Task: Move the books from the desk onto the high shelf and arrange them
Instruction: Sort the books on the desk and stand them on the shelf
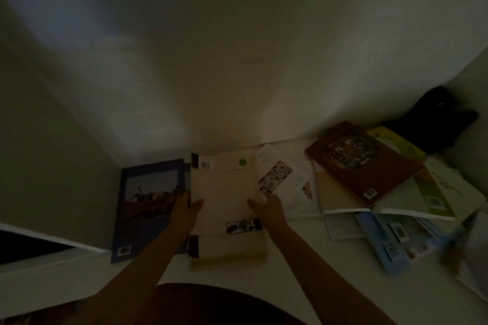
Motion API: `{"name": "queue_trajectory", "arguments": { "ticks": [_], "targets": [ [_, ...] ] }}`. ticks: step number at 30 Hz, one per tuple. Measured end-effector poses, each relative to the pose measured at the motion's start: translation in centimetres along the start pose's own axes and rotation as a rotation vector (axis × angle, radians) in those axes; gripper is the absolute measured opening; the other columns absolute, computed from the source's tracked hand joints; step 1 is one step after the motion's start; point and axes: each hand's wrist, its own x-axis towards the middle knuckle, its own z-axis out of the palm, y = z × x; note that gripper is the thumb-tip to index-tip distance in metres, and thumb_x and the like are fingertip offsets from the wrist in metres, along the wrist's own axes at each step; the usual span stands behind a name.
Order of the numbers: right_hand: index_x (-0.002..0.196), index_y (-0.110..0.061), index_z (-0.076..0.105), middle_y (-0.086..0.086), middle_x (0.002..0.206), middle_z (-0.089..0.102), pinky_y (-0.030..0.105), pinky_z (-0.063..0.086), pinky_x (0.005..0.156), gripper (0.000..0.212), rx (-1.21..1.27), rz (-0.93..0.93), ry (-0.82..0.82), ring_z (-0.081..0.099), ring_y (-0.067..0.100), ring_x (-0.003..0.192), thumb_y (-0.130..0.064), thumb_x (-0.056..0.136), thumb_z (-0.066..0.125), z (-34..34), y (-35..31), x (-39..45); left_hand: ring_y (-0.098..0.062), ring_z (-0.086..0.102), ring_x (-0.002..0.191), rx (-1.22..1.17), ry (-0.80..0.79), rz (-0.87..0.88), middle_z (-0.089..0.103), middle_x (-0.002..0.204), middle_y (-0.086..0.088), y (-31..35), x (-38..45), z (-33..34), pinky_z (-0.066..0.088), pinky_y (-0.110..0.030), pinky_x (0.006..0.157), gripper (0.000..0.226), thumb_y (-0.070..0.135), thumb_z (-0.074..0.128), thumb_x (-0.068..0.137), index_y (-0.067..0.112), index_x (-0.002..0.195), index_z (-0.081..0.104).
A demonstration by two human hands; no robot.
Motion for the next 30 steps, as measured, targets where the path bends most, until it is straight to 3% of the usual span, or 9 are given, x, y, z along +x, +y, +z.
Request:
{"name": "queue_trajectory", "arguments": {
  "ticks": [2,4,8,12,16,18,22,27,30],
  "targets": [
    [0.136,-0.002,0.034,0.016,0.137,0.044,0.043,0.042,0.102,0.070,0.034,0.097,0.011,0.047,0.032,0.122,-0.043,0.086,0.062,1.4,0.9,-0.2,-0.038,0.032,0.132,0.170,0.042,-0.007,0.032,0.145,-0.018,-1.8,0.4,-0.1,0.032,-0.044,0.106,0.070,0.014,0.063,0.087,0.002,0.144,0.025],
    [0.135,-0.002,0.036,0.016,0.134,0.047,0.047,0.042,0.101,0.078,0.047,0.115,0.025,0.049,0.033,0.120,-0.054,0.082,0.061,2.0,1.3,0.8,-0.036,0.030,0.134,0.084,0.035,-0.035,0.029,0.148,-0.018,-2.8,0.8,0.1,0.031,-0.047,0.109,0.088,0.027,0.070,0.080,0.006,0.147,0.017],
    [0.137,-0.007,0.039,0.013,0.130,0.053,0.049,0.046,0.097,0.136,0.164,0.199,-0.023,0.054,0.033,0.115,-0.091,0.032,0.061,2.5,3.7,5.3,-0.034,0.043,0.127,-0.296,-0.030,-0.305,0.040,0.143,-0.015,-2.1,1.9,0.6,0.039,-0.044,0.103,0.077,0.034,0.070,0.080,0.007,0.143,0.033],
    [0.137,-0.007,0.041,0.014,0.129,0.055,0.049,0.048,0.096,0.084,0.370,0.186,-0.155,0.057,0.033,0.112,-0.057,0.074,0.067,1.8,1.1,1.5,-0.037,0.053,0.113,-0.371,-0.189,-0.433,0.054,0.128,-0.019,-1.3,2.5,-0.7,0.045,-0.047,0.092,0.062,0.029,0.072,0.079,0.003,0.131,0.049],
    [0.133,-0.011,0.041,0.014,0.125,0.059,0.048,0.052,0.091,0.057,0.550,0.145,-0.308,0.060,0.032,0.109,-0.037,0.087,0.061,0.9,1.6,-1.2,-0.031,0.059,0.083,-0.353,-0.345,-0.447,0.062,0.094,-0.014,-1.2,1.6,-1.9,0.049,-0.045,0.073,0.043,0.014,0.068,0.083,-0.001,0.121,0.055],
    [0.132,-0.013,0.041,0.012,0.123,0.060,0.044,0.054,0.086,0.050,0.593,0.114,-0.312,0.062,0.030,0.107,-0.034,0.090,0.057,0.6,1.6,-2.3,-0.030,0.060,0.084,-0.355,-0.365,-0.369,0.063,0.097,-0.015,-1.0,1.1,-2.4,0.051,-0.043,0.070,0.046,0.010,0.068,0.081,-0.002,0.124,0.054],
    [0.135,-0.013,0.041,0.012,0.123,0.059,0.047,0.052,0.090,0.052,0.624,-0.011,-0.188,0.060,0.030,0.106,-0.031,0.089,0.058,0.6,-0.7,-4.5,-0.030,0.056,0.107,-0.260,-0.328,-0.047,0.055,0.127,-0.017,1.4,-0.5,-3.0,0.049,-0.040,0.083,0.058,0.009,0.067,0.082,0.004,0.134,0.044],
    [0.134,-0.018,0.041,0.007,0.125,0.058,0.046,0.048,0.097,0.053,0.567,-0.262,-0.155,0.058,0.027,0.110,-0.041,0.088,0.057,-0.4,-5.0,-9.5,-0.026,0.045,0.124,-0.328,-0.125,0.175,0.040,0.143,-0.007,5.5,-5.5,-5.6,0.037,-0.042,0.106,0.075,0.058,0.043,0.084,0.017,0.145,0.028],
    [0.123,-0.020,0.047,0.004,0.115,0.061,0.041,0.052,0.089,0.035,0.564,-0.420,-0.168,0.061,0.023,0.101,-0.032,0.092,0.055,-1.3,-7.3,-13.6,-0.020,0.057,0.096,-0.401,0.028,0.296,0.052,0.122,-0.005,6.8,-9.9,-8.0,0.049,-0.037,0.084,0.047,0.042,0.042,0.094,0.017,0.134,0.038]
  ]
}}
